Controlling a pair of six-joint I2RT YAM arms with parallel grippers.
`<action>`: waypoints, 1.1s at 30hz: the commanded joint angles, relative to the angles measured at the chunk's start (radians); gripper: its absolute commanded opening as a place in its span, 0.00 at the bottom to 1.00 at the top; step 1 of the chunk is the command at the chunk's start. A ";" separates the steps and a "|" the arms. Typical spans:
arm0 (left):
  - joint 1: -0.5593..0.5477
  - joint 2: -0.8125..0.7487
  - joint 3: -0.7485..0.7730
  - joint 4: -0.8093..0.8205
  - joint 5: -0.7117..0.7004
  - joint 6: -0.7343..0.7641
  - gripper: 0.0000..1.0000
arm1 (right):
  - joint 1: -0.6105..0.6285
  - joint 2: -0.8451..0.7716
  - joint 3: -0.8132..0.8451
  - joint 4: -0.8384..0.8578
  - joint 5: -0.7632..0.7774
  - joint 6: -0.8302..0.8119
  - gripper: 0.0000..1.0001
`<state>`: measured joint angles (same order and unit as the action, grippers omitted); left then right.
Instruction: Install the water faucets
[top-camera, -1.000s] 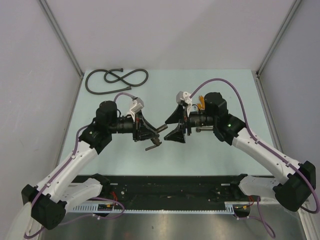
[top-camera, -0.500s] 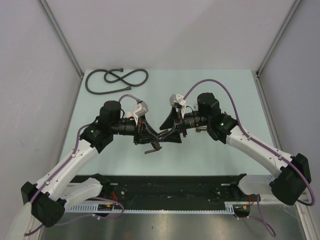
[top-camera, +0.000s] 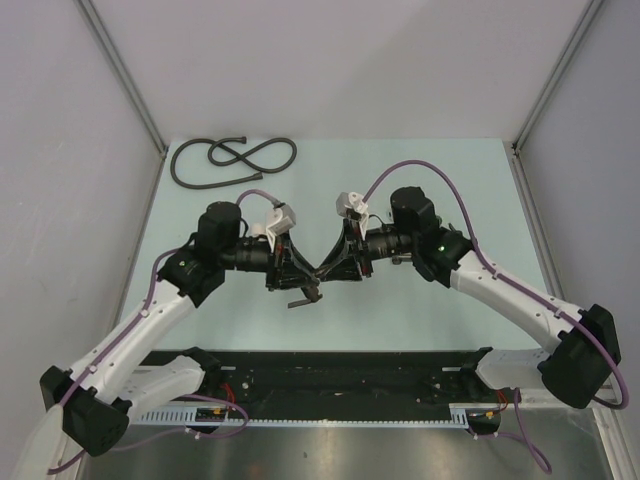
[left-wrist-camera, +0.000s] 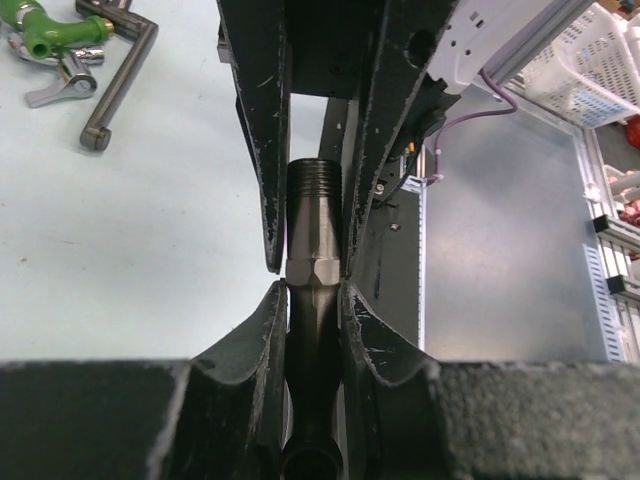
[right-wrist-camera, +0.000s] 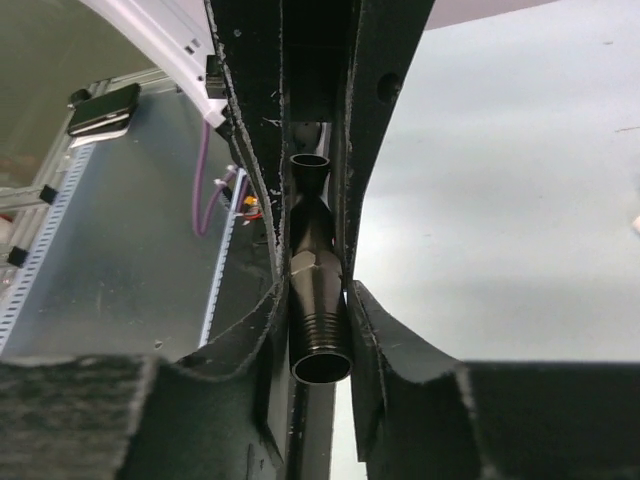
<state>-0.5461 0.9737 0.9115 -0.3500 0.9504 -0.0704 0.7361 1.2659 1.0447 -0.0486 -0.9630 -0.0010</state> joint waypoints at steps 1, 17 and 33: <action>-0.006 -0.035 0.052 0.019 0.037 0.069 0.00 | 0.006 0.001 0.023 -0.017 -0.013 -0.027 0.19; 0.083 -0.335 -0.210 0.457 -0.283 -0.283 0.84 | -0.032 -0.128 0.003 0.119 0.127 0.110 0.00; 0.121 -0.308 -0.510 1.206 -0.266 -0.891 0.96 | -0.006 -0.132 -0.118 0.504 0.133 0.372 0.00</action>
<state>-0.4332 0.6155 0.4065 0.6147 0.6373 -0.7914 0.7132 1.1378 0.9291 0.2874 -0.8417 0.3016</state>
